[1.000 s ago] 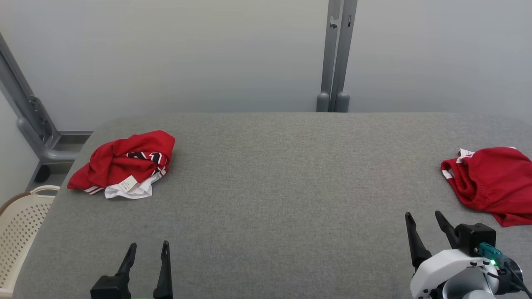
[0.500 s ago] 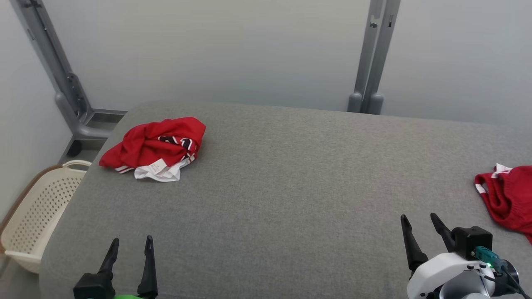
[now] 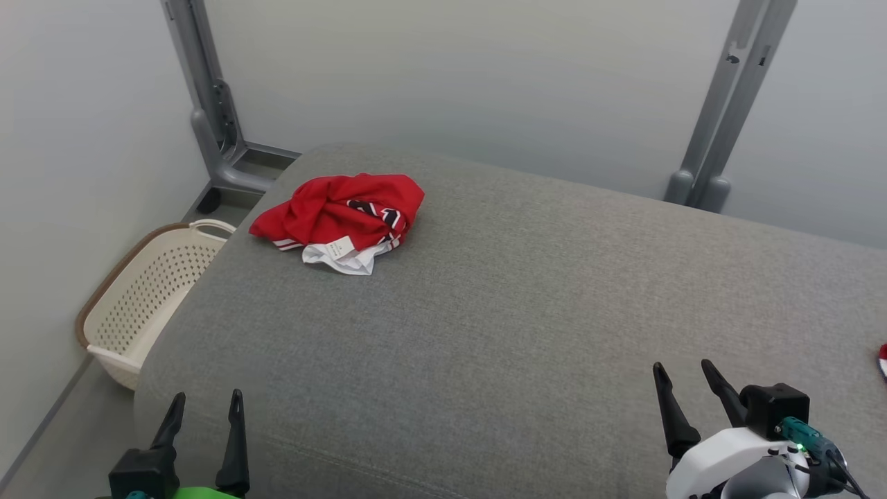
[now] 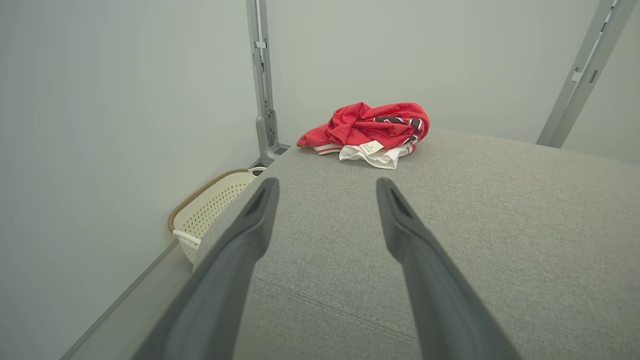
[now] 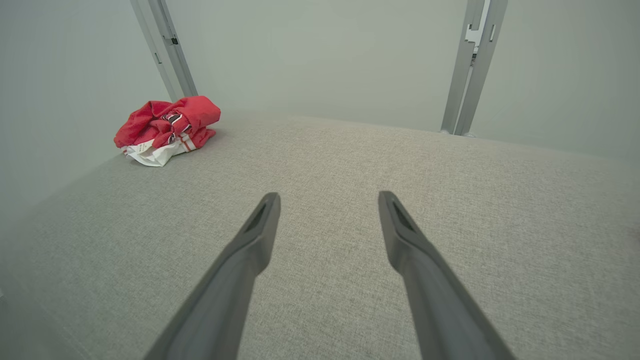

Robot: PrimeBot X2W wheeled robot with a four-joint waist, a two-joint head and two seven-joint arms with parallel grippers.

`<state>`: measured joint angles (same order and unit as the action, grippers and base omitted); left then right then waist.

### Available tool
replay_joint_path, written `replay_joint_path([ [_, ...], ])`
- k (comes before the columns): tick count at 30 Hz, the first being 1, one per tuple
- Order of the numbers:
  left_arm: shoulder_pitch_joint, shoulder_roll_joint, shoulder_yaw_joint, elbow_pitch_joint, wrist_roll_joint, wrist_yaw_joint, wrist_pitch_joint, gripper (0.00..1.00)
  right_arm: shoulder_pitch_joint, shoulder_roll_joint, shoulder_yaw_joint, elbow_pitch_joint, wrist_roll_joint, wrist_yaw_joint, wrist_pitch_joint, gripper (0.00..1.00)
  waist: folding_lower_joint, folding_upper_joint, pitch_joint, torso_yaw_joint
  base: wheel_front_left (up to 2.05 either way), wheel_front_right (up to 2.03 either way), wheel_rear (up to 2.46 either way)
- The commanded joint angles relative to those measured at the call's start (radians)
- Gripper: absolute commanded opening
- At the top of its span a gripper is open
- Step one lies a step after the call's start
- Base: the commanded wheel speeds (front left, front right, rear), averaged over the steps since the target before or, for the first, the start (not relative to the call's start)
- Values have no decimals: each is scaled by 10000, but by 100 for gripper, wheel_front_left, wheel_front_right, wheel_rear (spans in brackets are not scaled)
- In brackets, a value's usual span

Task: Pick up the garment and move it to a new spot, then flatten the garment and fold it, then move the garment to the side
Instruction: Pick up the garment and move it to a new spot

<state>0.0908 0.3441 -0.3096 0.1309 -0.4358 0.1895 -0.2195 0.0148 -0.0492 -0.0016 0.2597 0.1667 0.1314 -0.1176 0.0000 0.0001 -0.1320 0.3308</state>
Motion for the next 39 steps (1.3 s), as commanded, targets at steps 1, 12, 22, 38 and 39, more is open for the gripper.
replay_joint_path([
  [1, 54, 113, 20, -69, 39, 50, 25, 100, -46, -26, 20, 76, 76, -15, -80, 100, 0, -1, 50, 423, 0, 0, 0],
  [12, 130, 263, 17, -291, -34, 157, 211, 100, -147, -31, 120, 386, 210, -15, -302, 100, 0, -1, 130, 862, 0, 0, 0],
  [22, -867, -18, -237, 312, -422, -209, 941, 100, -96, -30, -94, 296, -70, -15, -259, 100, 0, -1, 412, 850, 0, 0, 0],
  [38, -6060, -1359, -799, 4204, -1516, -1412, 4017, 100, -568, -30, -252, -1843, -1096, -15, 1021, 100, 0, -1, 2584, -157, 0, 0, 0],
  [39, -6357, -1387, -837, 4424, -1539, -1506, 4139, 100, -597, -29, -241, -1977, -1158, -15, 1100, 100, 0, -1, 2722, -250, 0, 0, 0],
])
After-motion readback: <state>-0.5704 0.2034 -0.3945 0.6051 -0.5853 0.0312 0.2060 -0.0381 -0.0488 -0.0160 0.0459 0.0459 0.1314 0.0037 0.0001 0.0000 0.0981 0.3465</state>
